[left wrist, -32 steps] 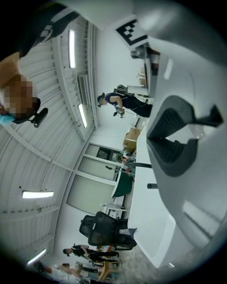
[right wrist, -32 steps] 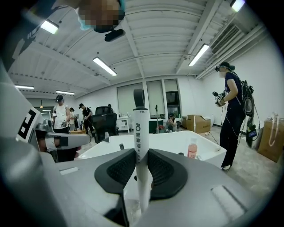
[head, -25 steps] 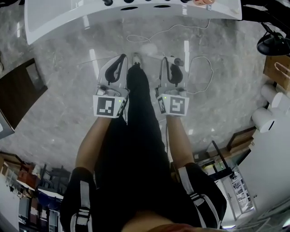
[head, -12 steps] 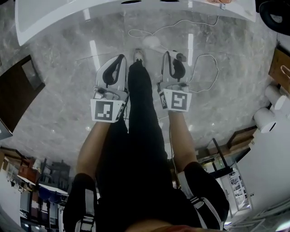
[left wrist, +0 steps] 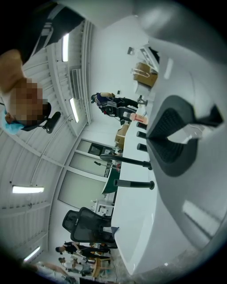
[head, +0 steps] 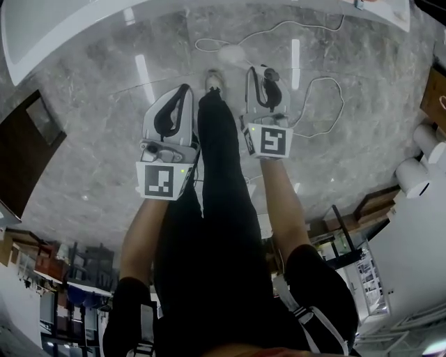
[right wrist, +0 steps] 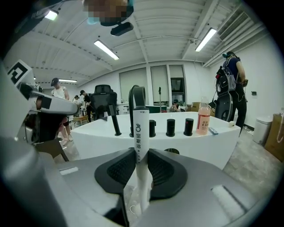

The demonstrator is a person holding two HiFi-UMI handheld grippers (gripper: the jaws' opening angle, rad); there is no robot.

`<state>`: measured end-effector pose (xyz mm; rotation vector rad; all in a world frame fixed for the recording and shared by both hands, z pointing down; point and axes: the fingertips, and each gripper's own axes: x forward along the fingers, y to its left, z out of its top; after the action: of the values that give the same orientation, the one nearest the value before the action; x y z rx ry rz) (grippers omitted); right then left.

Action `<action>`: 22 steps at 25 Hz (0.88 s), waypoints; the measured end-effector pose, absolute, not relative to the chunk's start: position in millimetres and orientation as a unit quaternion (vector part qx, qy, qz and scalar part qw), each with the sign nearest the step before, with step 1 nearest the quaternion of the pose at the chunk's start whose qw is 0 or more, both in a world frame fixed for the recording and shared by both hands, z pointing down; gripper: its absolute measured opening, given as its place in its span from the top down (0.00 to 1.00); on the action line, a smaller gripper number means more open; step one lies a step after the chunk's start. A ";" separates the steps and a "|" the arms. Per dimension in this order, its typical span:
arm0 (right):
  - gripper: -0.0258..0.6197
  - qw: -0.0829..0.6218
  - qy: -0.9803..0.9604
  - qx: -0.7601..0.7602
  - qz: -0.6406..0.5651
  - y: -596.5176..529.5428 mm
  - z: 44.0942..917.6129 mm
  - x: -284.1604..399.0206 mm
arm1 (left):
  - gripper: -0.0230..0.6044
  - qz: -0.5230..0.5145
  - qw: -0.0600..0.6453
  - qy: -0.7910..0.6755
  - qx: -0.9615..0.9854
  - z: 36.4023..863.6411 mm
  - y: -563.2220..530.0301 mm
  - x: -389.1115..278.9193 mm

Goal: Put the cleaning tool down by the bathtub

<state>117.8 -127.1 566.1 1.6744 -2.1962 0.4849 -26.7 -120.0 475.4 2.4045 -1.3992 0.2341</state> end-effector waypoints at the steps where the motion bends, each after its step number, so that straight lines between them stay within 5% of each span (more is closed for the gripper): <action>1: 0.83 0.169 -0.772 0.589 0.172 -128.5 573.2 117.9 | 0.95 0.083 0.174 -0.494 0.848 480.0 -121.5 -26.3; 22: 0.83 0.191 -0.769 0.581 0.187 -168.4 706.4 107.8 | 0.95 0.084 0.195 -0.511 0.833 543.5 -154.8 -30.5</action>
<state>107.8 -168.4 706.4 1.6311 -2.1606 0.5260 -30.5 -154.8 543.5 2.3349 -1.4309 0.2346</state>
